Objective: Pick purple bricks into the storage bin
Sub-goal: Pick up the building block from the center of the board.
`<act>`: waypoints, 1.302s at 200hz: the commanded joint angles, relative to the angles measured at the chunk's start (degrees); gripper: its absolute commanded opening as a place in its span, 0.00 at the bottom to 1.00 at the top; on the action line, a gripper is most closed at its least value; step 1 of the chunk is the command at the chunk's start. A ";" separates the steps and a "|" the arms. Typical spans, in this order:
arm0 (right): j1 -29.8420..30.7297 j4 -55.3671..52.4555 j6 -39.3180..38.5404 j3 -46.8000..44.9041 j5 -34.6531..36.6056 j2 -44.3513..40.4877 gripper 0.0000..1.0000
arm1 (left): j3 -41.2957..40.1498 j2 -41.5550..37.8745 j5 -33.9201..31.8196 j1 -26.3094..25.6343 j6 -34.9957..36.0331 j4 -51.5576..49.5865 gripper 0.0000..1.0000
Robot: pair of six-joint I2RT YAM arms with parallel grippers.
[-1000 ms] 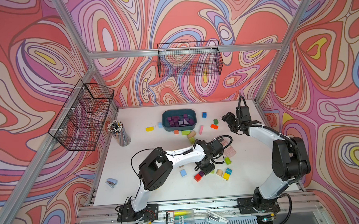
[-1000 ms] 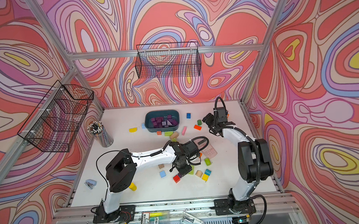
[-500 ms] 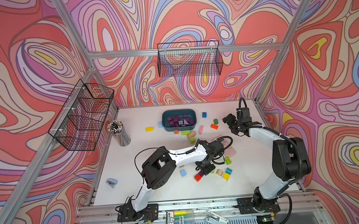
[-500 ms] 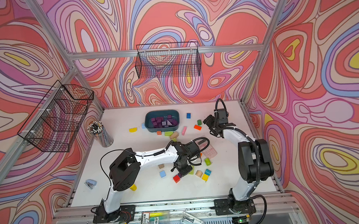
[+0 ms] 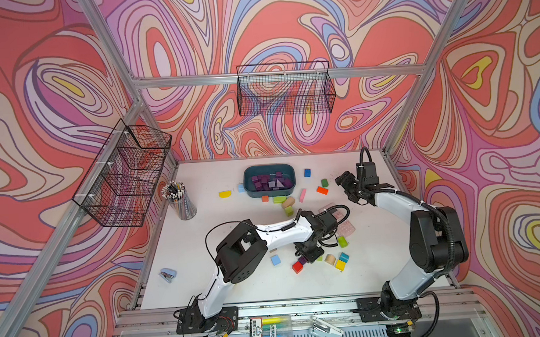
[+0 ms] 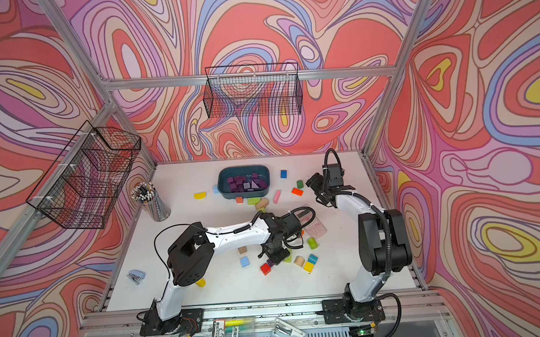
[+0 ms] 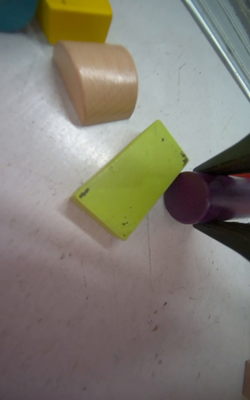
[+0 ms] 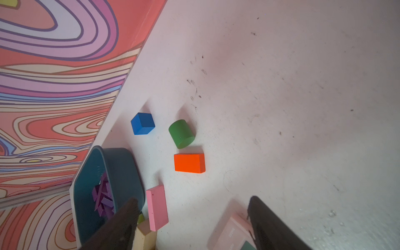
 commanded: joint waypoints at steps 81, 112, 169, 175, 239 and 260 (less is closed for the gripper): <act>-1.02 -1.29 -0.86 1.06 0.39 -1.50 0.83 | -0.20 -1.56 1.40 2.19 -1.36 0.22 0.26; -1.08 -1.49 -0.85 1.37 0.35 -1.41 0.83 | 0.16 -1.78 0.60 2.22 -1.32 -0.02 0.27; -1.04 -2.20 -0.60 2.71 -0.09 -0.80 0.82 | 0.02 -1.84 -0.96 2.77 -1.83 0.97 0.26; -1.06 -2.30 -0.68 2.78 -0.15 -0.80 0.82 | 0.04 -1.89 -1.15 2.91 -1.96 1.15 0.26; -1.06 -2.90 -0.78 2.89 -0.01 -1.93 0.82 | 0.31 -0.53 -3.83 4.38 -2.54 2.49 0.28; -1.05 -2.80 -0.67 2.61 -0.10 -2.48 0.81 | 0.04 -0.38 -4.14 5.54 -2.87 3.03 0.28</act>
